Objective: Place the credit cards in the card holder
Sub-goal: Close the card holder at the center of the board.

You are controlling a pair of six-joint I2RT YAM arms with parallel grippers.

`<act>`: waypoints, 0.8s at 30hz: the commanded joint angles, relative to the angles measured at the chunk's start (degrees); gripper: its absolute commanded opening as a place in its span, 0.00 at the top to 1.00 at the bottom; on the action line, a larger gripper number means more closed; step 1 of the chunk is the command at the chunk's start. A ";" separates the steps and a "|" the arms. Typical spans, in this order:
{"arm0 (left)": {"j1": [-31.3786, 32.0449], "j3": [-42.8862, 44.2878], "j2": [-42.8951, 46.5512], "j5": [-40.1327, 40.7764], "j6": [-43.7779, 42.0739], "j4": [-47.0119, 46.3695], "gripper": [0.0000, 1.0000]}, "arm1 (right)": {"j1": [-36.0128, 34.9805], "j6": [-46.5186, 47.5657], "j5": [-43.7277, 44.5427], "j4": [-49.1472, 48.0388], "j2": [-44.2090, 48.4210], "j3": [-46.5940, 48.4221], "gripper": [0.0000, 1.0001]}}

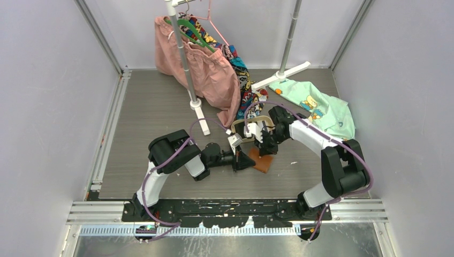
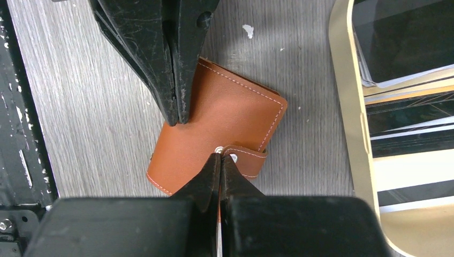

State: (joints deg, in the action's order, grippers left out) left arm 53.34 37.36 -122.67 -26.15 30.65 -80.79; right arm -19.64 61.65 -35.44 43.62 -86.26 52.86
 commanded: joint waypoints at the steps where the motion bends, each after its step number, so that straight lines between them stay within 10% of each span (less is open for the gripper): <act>1: -0.09 -0.82 0.05 0.36 -1.21 -1.15 0.99 | -0.82 1.01 -1.89 2.68 -0.48 0.51 0.99; 24: -0.15 -0.98 0.05 0.22 -1.32 -1.20 0.99 | -2.92 2.21 -1.09 4.98 -2.22 -0.10 0.99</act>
State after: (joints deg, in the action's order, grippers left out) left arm 53.34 36.97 -122.65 -26.22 30.65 -81.25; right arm -21.30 63.61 -34.98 45.58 -87.81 52.86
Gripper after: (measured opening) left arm 0.012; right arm 0.031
